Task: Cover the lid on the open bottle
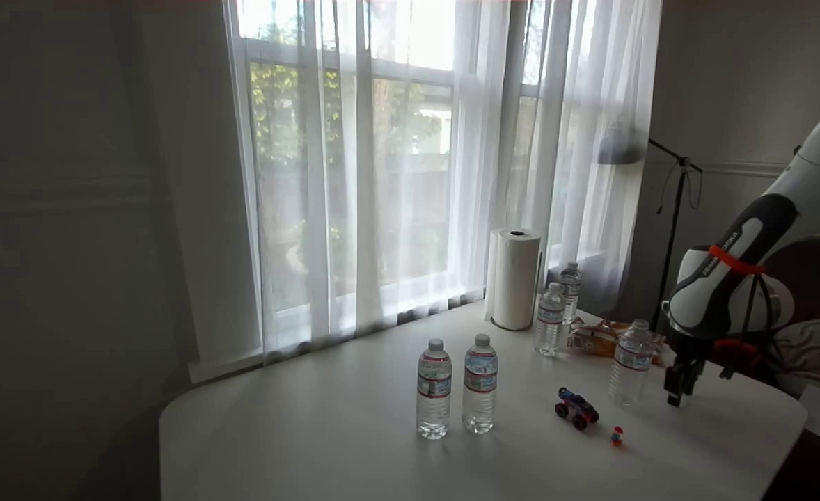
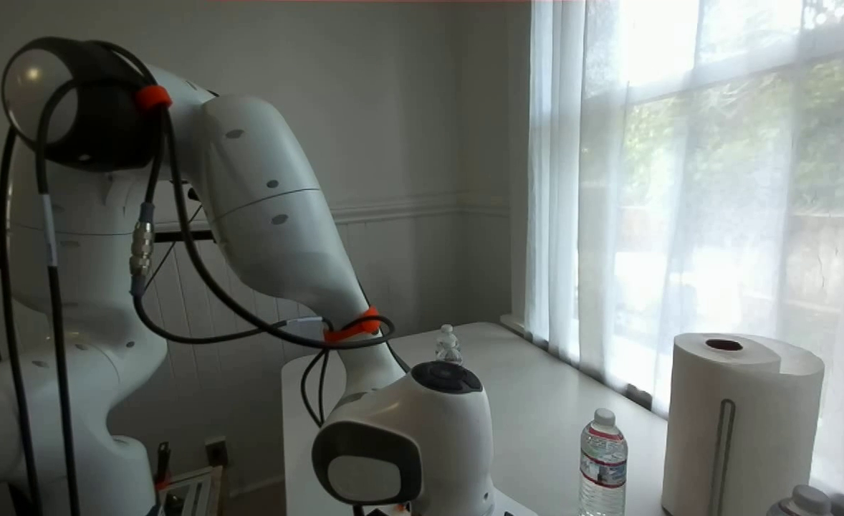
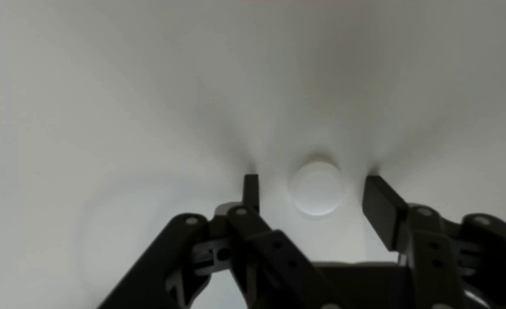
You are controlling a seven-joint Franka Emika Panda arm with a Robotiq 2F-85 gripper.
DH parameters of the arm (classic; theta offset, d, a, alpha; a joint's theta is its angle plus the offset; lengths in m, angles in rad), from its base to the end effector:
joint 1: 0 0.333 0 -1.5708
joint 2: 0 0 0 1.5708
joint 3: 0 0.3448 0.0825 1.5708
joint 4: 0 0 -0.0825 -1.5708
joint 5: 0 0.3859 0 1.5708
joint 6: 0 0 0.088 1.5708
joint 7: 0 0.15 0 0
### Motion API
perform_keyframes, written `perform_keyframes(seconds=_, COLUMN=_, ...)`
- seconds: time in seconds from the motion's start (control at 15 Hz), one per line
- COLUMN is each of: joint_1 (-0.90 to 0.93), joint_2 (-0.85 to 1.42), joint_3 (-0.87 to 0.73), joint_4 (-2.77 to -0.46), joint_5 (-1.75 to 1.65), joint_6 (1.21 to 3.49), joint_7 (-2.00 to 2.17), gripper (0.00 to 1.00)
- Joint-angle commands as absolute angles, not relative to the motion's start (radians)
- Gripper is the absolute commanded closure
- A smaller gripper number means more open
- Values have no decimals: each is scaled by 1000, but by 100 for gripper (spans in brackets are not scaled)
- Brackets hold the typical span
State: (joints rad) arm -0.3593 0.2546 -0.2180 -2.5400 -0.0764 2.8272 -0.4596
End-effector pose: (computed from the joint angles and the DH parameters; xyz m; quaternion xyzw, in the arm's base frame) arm 0.3915 -0.2586 0.1668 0.9989 -0.0188 -0.0037 0.0435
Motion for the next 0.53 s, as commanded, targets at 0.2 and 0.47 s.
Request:
perform_keyframes(seconds=0.2, joint_1=-368, joint_2=233, joint_3=-225, joint_4=-2548, joint_5=-105, joint_6=2798, joint_7=-475, gripper=49)
perform_keyframes(seconds=0.47, joint_1=-367, joint_2=228, joint_3=-228, joint_4=-2551, joint_5=-108, joint_6=2796, joint_7=-473, gripper=59)
